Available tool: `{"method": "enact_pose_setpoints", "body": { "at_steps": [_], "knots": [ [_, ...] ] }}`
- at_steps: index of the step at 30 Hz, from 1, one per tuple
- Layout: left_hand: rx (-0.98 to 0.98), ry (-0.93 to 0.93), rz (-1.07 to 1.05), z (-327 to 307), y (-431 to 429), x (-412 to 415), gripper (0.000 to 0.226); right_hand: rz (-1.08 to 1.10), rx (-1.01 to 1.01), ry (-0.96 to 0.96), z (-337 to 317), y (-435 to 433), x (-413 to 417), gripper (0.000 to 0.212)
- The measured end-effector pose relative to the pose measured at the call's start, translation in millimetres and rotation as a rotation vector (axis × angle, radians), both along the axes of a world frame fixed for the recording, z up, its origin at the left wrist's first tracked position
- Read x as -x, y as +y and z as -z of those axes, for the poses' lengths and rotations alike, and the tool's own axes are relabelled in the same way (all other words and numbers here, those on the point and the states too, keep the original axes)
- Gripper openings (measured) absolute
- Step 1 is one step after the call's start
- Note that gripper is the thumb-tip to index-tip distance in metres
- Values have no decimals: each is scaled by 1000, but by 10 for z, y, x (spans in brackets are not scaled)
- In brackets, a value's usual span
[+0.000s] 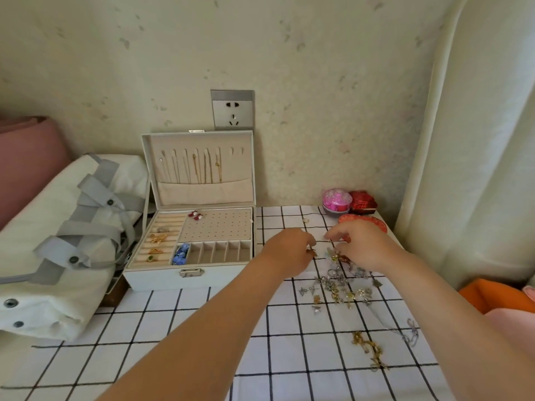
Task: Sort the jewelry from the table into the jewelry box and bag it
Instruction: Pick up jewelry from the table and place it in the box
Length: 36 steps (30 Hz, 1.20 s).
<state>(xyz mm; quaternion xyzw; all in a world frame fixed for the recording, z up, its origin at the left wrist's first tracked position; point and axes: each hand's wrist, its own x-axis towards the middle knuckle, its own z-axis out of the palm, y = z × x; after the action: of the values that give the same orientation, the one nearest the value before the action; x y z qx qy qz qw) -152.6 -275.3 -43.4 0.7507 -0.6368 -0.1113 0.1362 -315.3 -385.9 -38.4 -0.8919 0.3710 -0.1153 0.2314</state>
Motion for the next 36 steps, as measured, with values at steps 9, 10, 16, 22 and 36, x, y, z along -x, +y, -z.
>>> {"method": "enact_pose_setpoints", "body": {
  "at_steps": [9, 10, 16, 22, 36],
  "knots": [
    [72, 67, -32, 90, -44, 110, 20, 39, -69, -54, -21, -110, 256, 25],
    [79, 66, -36, 88, -36, 127, 22, 35, -68, -30, -28, -83, 271, 23],
    [126, 53, -48, 34, 11, 208, 25, -8, 74, 131, 20, 138, 244, 20],
    [161, 66, -84, -50, 68, 199, 25, 20, 62, 33, -106, 161, 215, 23],
    [354, 239, -93, -335, 338, -68, 18, 29, -335, -351, -512, 464, -77, 20]
  ]
}}
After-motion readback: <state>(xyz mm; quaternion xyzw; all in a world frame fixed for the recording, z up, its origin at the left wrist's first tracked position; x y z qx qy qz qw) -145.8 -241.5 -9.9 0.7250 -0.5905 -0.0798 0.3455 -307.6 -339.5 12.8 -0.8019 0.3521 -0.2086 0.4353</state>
